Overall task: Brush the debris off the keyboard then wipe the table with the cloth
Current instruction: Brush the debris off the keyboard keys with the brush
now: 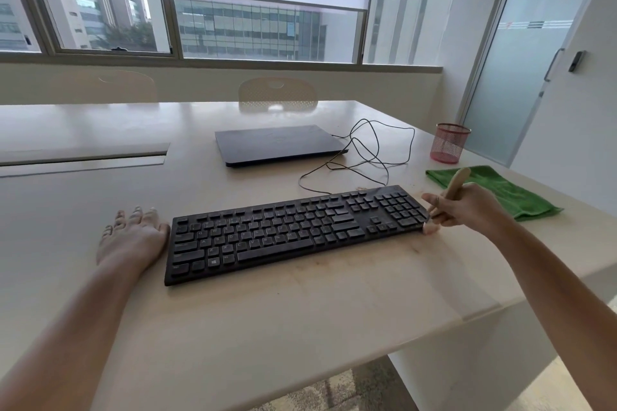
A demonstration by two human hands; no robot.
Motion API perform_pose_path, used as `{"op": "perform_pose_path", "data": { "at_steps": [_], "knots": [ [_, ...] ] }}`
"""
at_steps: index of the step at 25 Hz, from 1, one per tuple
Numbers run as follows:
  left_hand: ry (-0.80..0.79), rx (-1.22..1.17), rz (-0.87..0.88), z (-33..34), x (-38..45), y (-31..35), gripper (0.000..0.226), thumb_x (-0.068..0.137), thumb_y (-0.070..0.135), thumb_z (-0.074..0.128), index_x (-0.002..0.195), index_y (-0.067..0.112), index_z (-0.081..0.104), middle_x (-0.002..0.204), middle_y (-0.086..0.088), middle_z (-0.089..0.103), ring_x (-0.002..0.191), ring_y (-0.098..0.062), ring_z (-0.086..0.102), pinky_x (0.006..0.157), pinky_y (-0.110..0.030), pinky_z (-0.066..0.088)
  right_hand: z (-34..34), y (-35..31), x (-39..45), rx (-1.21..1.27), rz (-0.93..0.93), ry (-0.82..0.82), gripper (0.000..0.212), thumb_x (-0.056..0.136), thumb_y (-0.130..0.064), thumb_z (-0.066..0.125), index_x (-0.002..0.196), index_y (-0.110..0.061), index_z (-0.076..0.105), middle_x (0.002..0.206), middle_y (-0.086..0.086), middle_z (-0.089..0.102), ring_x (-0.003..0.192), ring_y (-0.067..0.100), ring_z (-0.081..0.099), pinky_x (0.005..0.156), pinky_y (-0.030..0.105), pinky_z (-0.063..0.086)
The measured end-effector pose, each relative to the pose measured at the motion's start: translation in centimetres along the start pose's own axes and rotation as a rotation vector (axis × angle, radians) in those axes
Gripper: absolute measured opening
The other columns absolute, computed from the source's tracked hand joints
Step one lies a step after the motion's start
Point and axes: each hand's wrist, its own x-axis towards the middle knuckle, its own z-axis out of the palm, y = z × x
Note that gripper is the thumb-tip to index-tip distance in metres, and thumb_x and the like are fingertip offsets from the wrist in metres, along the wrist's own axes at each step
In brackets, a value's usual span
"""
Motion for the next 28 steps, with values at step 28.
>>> {"op": "perform_pose_path", "data": {
  "at_steps": [28],
  "knots": [
    [0.012, -0.001, -0.017, -0.4, -0.3, 0.6, 0.055, 0.100, 0.044, 0.019, 0.149, 0.021, 0.019, 0.159, -0.002, 0.009, 0.146, -0.024, 0.007, 0.119, -0.035, 0.006, 0.0, -1.5, 3.9, -0.212, 0.046, 0.021, 0.047, 0.084, -0.048, 0.059, 0.071, -0.005, 0.070, 0.054, 0.004, 0.068, 0.049, 0.014, 0.067, 0.056, 0.030, 0.055]
  ]
}}
